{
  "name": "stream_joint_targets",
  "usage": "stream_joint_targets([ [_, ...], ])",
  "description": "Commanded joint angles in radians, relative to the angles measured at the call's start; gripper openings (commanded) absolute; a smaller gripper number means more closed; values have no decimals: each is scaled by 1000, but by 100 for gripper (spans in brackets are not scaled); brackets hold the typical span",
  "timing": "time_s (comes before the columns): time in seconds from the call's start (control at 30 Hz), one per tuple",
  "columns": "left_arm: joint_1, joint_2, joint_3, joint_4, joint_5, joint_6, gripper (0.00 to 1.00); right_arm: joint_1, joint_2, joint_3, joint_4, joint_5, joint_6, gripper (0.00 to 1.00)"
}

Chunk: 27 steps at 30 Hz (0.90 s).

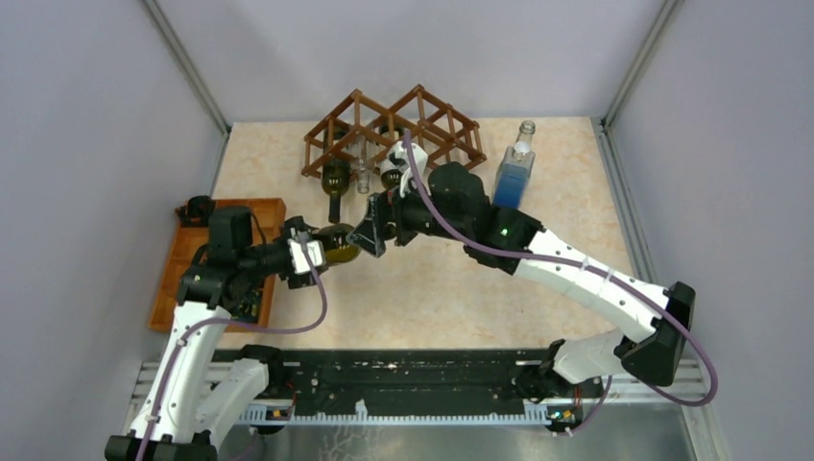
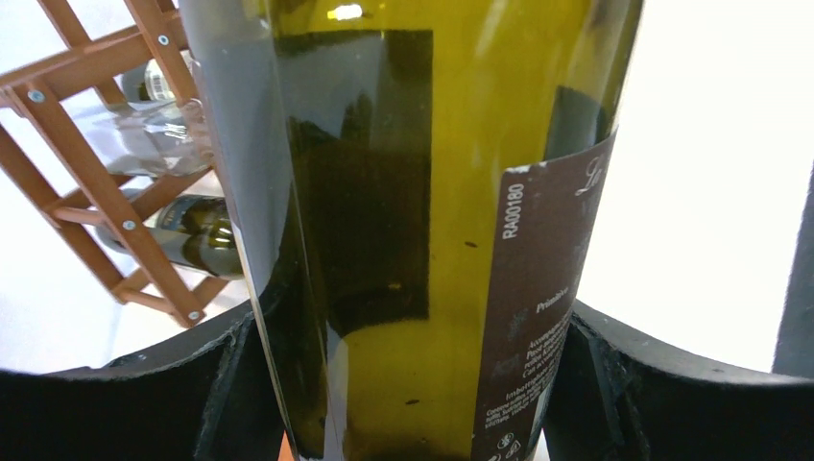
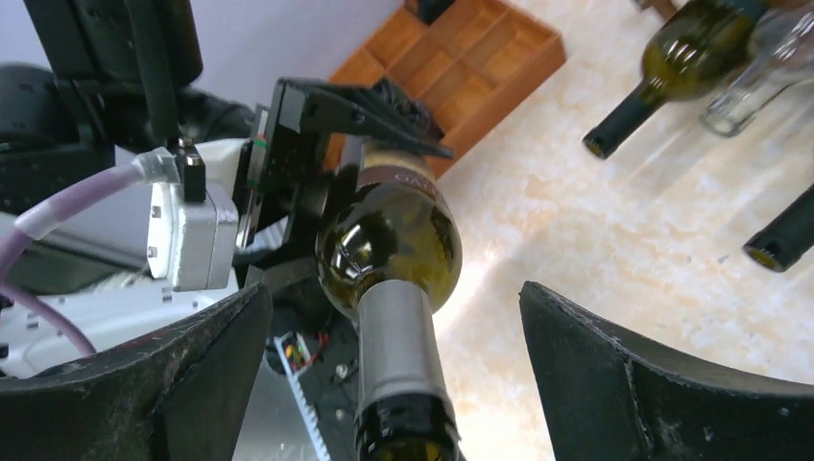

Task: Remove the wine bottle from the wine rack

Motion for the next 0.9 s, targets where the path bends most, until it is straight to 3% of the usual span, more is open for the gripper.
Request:
stream_joint_targets([
  [0.0,-4,23,68,122,105,-233,0,4,-64,-31,119,125,32,99],
  [0.53,-4,62,117,192,208,-520,0,5,-101,-129,351,225,88,92],
  [0.87,-4,66,119,211,234,-631,0,41,27,-13,450,224,87,79],
])
